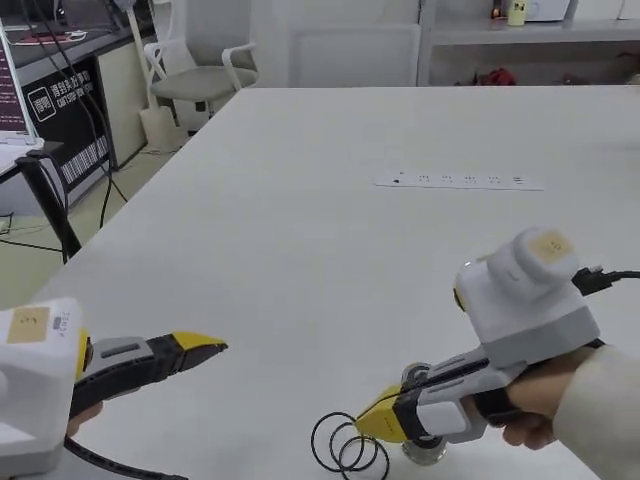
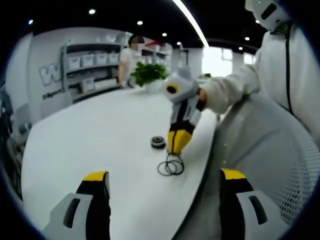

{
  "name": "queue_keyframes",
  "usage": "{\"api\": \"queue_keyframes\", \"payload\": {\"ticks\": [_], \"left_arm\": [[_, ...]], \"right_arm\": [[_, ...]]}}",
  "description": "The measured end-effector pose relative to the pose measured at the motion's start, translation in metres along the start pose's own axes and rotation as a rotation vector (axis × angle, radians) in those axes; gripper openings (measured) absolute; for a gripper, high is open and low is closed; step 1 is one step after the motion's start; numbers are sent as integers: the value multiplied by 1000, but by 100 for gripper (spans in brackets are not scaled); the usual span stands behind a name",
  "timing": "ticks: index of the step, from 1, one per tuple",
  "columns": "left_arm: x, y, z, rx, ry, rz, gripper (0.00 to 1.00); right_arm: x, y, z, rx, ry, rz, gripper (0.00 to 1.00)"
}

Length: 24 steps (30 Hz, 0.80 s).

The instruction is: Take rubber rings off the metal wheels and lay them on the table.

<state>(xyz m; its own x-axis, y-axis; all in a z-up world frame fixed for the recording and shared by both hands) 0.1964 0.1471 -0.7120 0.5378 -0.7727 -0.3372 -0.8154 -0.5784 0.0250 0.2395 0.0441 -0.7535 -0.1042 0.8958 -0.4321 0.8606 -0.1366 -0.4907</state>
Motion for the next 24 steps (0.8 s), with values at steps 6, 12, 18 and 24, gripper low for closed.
{"api": "queue_keyframes", "payload": {"ticks": [6, 12, 18, 24], "left_arm": [[0, 1, 1, -5, 0, 0, 92], [1, 4, 0, -11, 8, 1, 91], [3, 5, -2, -9, 12, 5, 91], [3, 5, -2, -8, 14, 3, 91]], "right_arm": [[9, 2, 12, 10, -25, 9, 0], [14, 1, 15, 5, -33, 21, 0], [14, 5, 19, 5, -50, 45, 0], [13, 10, 20, 10, -49, 67, 0]]}}
Point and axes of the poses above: the centre of the closed fingertips' face, and the gripper's own axes: x roughly forward along the fingers, y roughly to its right, z roughly out of its underside, the point moved 3 cm from there along -x, roughly backward along the fingers, and after that the axes turned 7 degrees about y, right-handed, at the moved point
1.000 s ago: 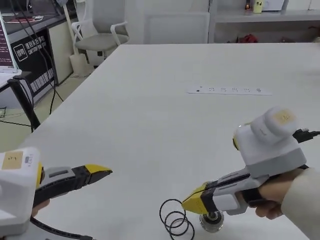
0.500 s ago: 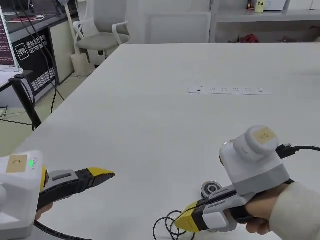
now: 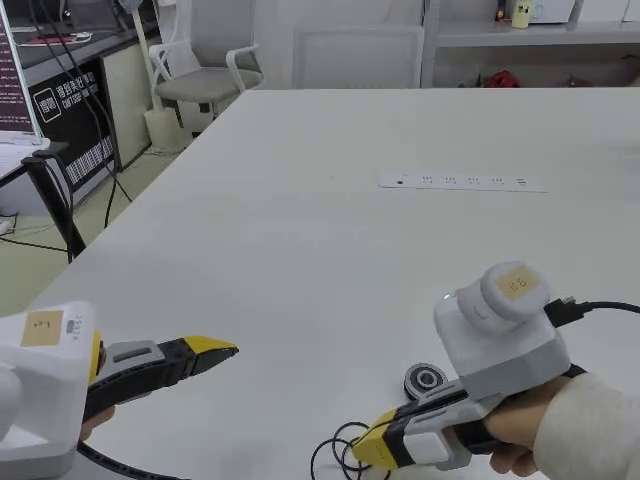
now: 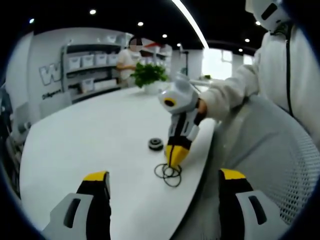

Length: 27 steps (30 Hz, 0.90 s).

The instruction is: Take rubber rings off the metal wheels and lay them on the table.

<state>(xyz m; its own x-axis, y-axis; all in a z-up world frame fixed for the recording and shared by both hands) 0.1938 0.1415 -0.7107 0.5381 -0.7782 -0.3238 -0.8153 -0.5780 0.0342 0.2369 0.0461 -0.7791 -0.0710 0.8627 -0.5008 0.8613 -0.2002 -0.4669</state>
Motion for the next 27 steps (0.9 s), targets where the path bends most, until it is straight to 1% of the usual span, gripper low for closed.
{"api": "queue_keyframes", "payload": {"ticks": [8, 13, 17, 20, 27], "left_arm": [[-1, 0, -1, 2, -2, -5, 91], [-1, 0, 1, 3, -8, -5, 91], [-2, 0, 1, 3, -10, -6, 91], [-3, -1, 1, 6, -13, -7, 91], [-4, 0, 0, 10, -20, -4, 90]], "right_arm": [[1, 2, 3, -10, -12, 9, 0], [1, 4, 1, -16, -5, 20, 0], [1, 5, 2, -11, -10, 22, 3], [1, 5, 3, -18, -15, 23, 3], [-4, 7, -3, -24, 2, 32, 3]]}}
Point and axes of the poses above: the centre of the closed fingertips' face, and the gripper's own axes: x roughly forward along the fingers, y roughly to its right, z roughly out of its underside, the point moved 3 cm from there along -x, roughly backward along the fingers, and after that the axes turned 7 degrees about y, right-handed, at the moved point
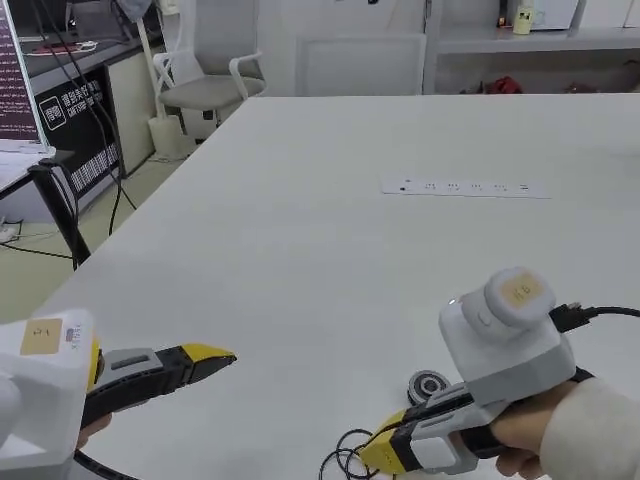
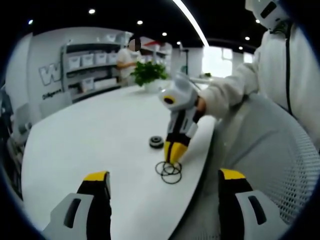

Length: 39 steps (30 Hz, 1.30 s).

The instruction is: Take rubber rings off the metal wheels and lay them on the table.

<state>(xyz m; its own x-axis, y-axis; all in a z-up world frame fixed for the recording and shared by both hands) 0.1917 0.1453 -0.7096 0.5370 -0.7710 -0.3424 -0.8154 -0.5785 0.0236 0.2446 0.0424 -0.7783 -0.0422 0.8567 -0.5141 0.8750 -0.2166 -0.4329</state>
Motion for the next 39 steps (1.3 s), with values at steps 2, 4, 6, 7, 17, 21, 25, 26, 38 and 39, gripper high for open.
{"api": "queue_keyframes", "payload": {"ticks": [2, 4, 6, 7, 17, 21, 25, 26, 38, 39], "left_arm": [[0, 0, -1, 2, -1, -1, 90], [-1, -1, -2, 4, 1, -2, 90], [-1, -1, -4, 7, 2, -1, 90], [-1, -1, -4, 8, 1, -1, 90], [-5, -7, -11, 27, 2, -8, 90], [-7, -10, -16, 36, 3, -14, 90], [-8, -12, -19, 48, -18, -12, 90], [-8, -12, -20, 54, -20, -11, 90], [-3, -17, -44, 112, -9, 19, 90], [-2, -18, -46, 120, -9, 21, 90]], "right_arm": [[-2, 1, -3, -1, 11, 5, 3], [-5, 2, -7, -6, 21, 13, 3], [-9, 4, -11, -7, 35, 18, 3], [-11, 4, -13, -9, 45, 22, 3], [-29, 16, -32, -55, 100, 75, 4], [-37, 20, -39, -67, 125, 95, 4], [-47, 25, -46, -70, 155, 115, 4], [-49, 26, -48, -68, 162, 120, 4], [-83, 51, -60, -34, 258, 214, 4], [-85, 52, -61, -31, 262, 220, 4]]}}
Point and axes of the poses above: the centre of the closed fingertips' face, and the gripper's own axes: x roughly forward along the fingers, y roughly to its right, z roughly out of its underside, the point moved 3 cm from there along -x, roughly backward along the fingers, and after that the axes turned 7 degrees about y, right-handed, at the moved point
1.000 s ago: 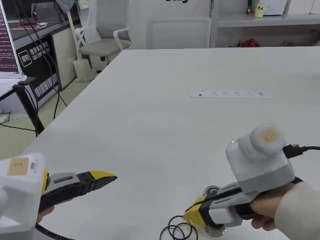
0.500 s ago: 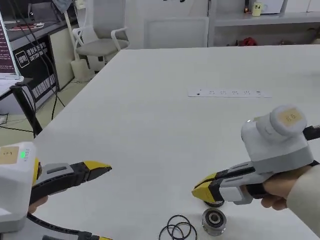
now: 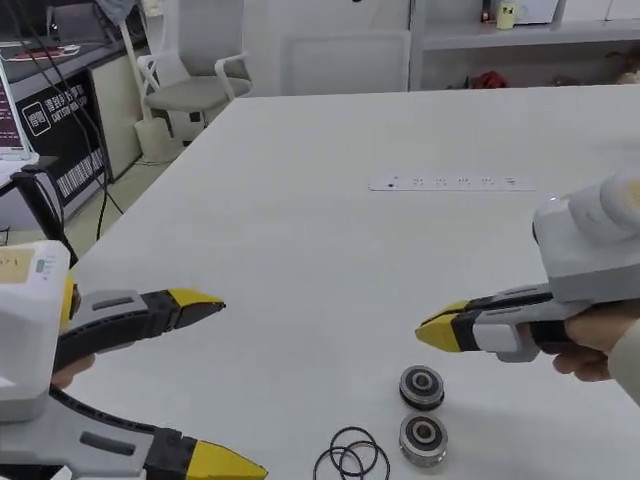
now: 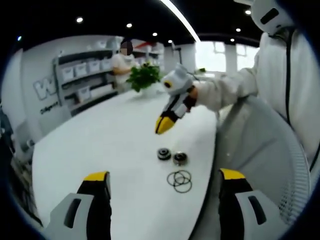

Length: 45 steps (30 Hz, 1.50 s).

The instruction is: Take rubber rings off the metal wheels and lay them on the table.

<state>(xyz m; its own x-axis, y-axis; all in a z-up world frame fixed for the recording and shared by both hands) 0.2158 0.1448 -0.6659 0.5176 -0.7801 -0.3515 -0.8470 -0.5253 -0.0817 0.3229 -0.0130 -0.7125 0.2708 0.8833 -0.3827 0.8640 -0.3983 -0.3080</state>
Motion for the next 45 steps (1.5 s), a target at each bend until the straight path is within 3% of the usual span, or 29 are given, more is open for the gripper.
{"api": "queue_keyframes", "payload": {"ticks": [12, 18, 26, 32, 39, 45], "left_arm": [[26, -17, -39, 109, 38, 49, 88], [37, -21, -51, 136, 55, 76, 87], [64, -32, -69, 175, 85, 80, 82], [88, -30, -82, 204, 111, 132, 77], [119, -31, -83, 217, 139, 124, 68], [140, -26, -76, 131, 209, 140, 57]], "right_arm": [[-9, 17, 12, 28, -16, 39, 4], [-11, 22, 20, 34, -32, 41, 5], [-13, 29, 33, 40, -59, 39, 6], [-14, 30, 42, 32, -79, 26, 7], [-13, 30, 51, -1, -112, 13, 11], [-12, 30, 56, -9, -120, 9, 15]]}}
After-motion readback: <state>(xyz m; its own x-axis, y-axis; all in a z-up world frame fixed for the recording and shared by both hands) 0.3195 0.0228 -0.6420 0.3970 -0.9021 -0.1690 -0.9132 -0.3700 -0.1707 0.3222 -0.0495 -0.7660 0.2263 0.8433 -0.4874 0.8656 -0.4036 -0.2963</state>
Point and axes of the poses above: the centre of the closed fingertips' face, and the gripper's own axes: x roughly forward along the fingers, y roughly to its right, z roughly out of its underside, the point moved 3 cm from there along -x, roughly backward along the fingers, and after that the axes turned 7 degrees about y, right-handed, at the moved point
